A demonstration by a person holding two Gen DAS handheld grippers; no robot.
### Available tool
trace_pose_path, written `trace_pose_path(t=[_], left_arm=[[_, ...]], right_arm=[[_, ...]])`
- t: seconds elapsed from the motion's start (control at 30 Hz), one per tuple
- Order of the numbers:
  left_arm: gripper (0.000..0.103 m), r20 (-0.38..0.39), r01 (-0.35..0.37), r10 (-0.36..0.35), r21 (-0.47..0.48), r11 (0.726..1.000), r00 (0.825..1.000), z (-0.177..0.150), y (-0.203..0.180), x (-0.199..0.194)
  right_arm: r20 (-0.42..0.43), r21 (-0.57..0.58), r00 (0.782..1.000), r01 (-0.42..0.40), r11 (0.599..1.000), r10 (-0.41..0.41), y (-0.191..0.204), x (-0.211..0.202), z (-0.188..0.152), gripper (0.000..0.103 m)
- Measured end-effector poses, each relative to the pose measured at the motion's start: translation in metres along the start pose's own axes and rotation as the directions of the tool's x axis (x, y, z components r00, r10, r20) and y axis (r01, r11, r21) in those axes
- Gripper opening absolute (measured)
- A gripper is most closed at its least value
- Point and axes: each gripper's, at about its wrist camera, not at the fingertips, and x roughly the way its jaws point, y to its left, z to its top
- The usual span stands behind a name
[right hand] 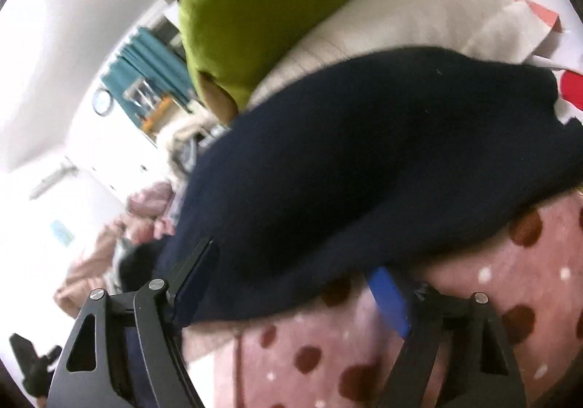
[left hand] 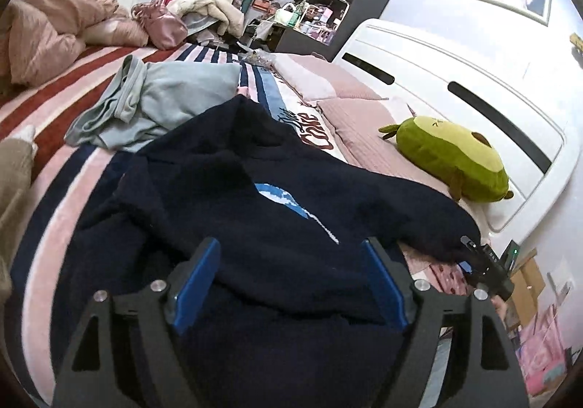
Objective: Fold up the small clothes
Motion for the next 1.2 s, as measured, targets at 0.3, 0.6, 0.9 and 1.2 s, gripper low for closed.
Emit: trace_pose_path(t=[0.3, 0.6, 0.9, 1.2], left_arm=[[0.076, 0.032, -0.021, 0.021, -0.012, 1.0, 0.999, 0.0, -0.003, -0.01], [0.077, 0.047, -0.024, 0.026, -0.045, 0.999, 0.999, -0.006, 0.006, -0.02], [0.077, 0.04, -0.024, 0.027, -0.059, 0.998, 0.999, -0.013, 0.011, -0.017], [0.077, 0.068, 0.003, 0.001, -0.062, 0.998, 0.998, -0.013, 0.019, -0.02]], right_arm=[[0.017, 0.006, 0.993, 0.116, 0.993, -0.116, -0.01, 0.012, 0.002, 0.009], [-0.08, 0.129, 0.984, 0.166, 0.978, -0.157, -0.021, 0.032, 0.009, 0.025], [0.104, -0.044, 0.98, 0.176, 0.983, -0.171, 0.017, -0.008, -0.005, 0.004], [0.212, -0.357, 0.977, 0.057, 0.932, 0.021, 0.117, -0.045, 0.01, 0.004]])
